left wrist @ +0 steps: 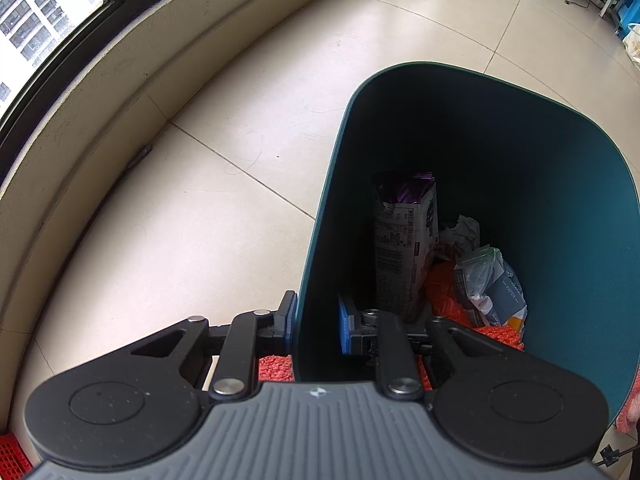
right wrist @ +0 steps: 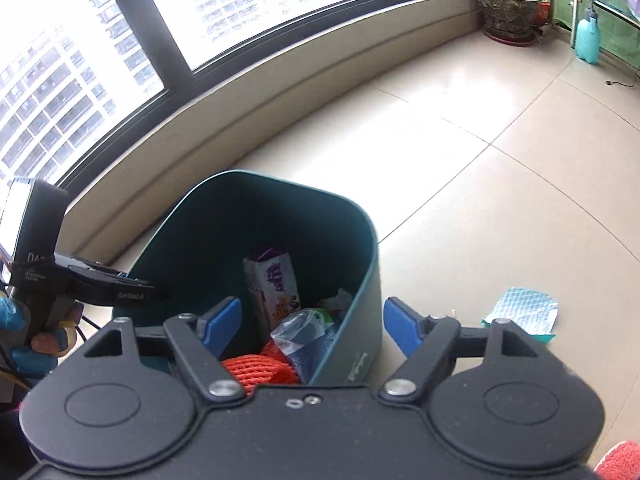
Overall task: Collect trash
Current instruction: 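Move the right gripper to the yellow snack stick packet and grasp it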
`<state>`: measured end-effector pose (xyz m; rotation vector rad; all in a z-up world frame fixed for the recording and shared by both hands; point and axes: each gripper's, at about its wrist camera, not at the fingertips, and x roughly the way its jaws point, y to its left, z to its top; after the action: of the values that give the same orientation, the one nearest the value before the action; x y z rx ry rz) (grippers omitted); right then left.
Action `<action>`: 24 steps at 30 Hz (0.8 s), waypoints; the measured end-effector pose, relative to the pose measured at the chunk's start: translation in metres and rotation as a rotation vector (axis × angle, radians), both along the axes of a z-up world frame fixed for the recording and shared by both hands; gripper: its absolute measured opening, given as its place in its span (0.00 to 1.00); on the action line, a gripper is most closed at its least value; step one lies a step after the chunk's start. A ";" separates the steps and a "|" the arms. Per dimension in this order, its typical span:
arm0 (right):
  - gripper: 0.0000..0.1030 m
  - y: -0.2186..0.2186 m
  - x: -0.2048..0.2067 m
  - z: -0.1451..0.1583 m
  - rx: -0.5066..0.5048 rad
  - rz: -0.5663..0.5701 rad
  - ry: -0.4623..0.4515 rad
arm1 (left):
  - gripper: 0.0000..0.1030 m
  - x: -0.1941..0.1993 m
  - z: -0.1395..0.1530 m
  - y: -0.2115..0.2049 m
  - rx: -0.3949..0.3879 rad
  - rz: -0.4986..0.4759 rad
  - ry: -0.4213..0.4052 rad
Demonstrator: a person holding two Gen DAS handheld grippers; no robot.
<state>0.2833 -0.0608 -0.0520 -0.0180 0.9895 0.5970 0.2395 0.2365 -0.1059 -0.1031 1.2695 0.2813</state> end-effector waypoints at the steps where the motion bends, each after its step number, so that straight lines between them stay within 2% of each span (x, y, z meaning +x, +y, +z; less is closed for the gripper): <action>1: 0.80 -0.016 0.004 -0.002 -0.001 -0.041 -0.001 | 0.19 0.000 0.000 0.000 0.002 0.000 0.000; 5: 0.81 -0.081 0.023 -0.023 -0.037 -0.220 0.017 | 0.19 0.001 -0.002 -0.002 0.008 0.002 0.007; 9: 0.81 -0.142 0.046 -0.066 -0.136 -0.394 0.056 | 0.19 0.003 -0.003 0.001 -0.010 0.016 0.024; 14: 0.81 -0.196 0.066 -0.135 -0.199 -0.527 0.193 | 0.19 0.003 -0.003 0.003 -0.022 0.027 0.040; 20: 0.79 -0.206 0.083 -0.213 -0.274 -0.464 0.307 | 0.19 0.005 -0.005 0.000 0.000 0.030 0.056; 24: 0.76 -0.203 0.090 -0.258 -0.340 -0.386 0.346 | 0.19 0.007 -0.009 -0.003 0.016 0.029 0.070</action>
<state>0.3729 -0.2634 -0.3103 -0.0245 1.3808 0.0711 0.2465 0.2332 -0.1149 -0.0989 1.3361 0.3219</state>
